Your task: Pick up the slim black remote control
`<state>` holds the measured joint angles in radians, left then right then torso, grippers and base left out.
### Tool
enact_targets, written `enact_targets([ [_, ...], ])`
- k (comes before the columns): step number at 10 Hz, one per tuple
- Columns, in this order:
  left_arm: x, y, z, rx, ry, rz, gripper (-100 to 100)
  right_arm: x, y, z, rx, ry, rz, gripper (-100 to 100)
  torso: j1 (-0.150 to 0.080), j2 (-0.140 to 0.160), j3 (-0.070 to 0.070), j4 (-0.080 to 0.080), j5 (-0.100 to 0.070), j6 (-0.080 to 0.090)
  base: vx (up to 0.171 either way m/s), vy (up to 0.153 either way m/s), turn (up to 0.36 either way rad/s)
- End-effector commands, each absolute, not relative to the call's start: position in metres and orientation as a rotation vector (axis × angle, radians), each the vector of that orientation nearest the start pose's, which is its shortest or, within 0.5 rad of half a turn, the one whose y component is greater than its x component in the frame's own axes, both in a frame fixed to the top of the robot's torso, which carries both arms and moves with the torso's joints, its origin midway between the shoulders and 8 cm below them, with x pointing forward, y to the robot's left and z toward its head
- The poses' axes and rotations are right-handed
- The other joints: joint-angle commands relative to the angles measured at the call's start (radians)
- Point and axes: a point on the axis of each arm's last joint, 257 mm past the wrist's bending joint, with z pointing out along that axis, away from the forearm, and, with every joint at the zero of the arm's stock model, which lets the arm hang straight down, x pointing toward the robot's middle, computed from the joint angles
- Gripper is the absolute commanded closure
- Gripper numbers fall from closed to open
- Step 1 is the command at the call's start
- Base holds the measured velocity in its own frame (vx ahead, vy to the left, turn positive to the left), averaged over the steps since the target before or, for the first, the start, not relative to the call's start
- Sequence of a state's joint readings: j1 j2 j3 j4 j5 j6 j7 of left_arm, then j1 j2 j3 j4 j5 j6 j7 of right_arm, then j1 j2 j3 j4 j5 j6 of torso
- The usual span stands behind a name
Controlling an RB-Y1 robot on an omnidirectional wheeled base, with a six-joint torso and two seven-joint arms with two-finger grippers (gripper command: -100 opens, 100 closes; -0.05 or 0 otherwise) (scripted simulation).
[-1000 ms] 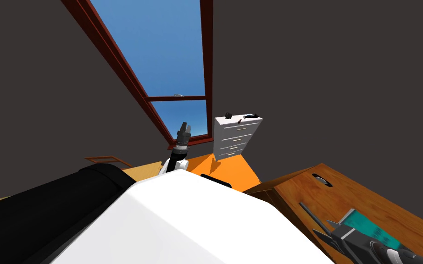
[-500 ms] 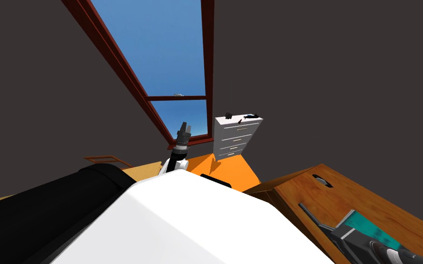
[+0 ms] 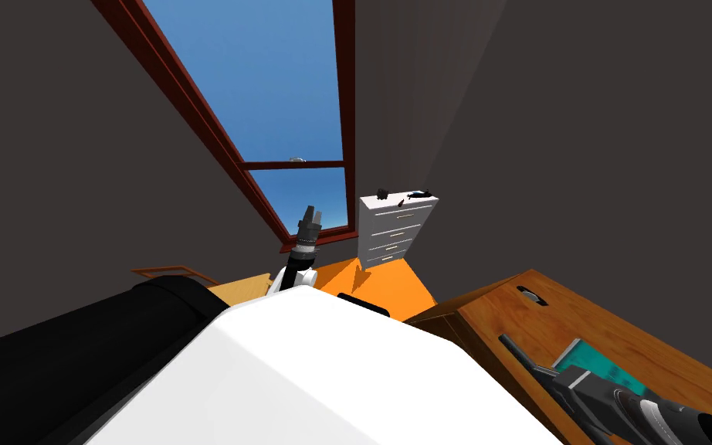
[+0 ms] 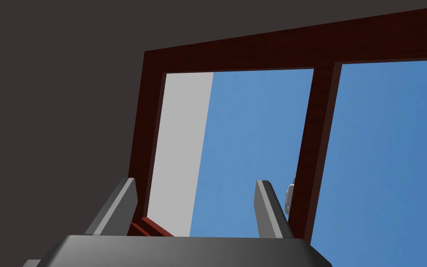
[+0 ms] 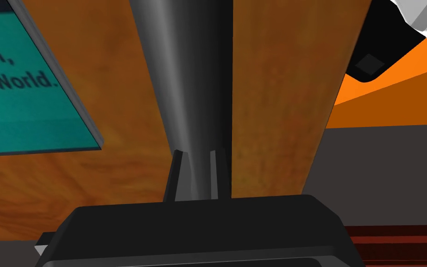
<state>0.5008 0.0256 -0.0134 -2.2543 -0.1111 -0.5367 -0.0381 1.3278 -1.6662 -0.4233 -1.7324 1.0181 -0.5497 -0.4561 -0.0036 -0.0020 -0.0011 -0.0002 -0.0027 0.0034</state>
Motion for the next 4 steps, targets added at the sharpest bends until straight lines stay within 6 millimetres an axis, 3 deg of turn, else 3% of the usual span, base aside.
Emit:
enact_targets([
  [1, 0.3458, 0.2581, 0.0178, -0.545, 0.701, -1.216, 0, 0.175, -0.549, -0.2956, -0.769, 2.775, 0.034, 100, 0.0, 0.0, 0.0, 0.0, 0.0, 0.0, -0.024, 0.006, -0.008],
  [3, 0.3458, 0.2581, 0.0178, -0.545, 0.702, -1.216, 0, 0.1788, -0.5491, -0.2936, -0.773, 2.773, 0.033, 100, 0.0, -0.001, 0.0, 0.0, 0.0, 0.0, -0.018, 0.002, -0.026],
  [4, 0.3458, 0.2581, 0.0178, -0.545, 0.702, -1.216, 0, 0.1793, -0.549, -0.2931, -0.773, 2.773, 0.035, 0, 0.0, -0.001, -0.001, 0.0, 0.0, 0.0, 0.0, 0.0, 0.0],
])
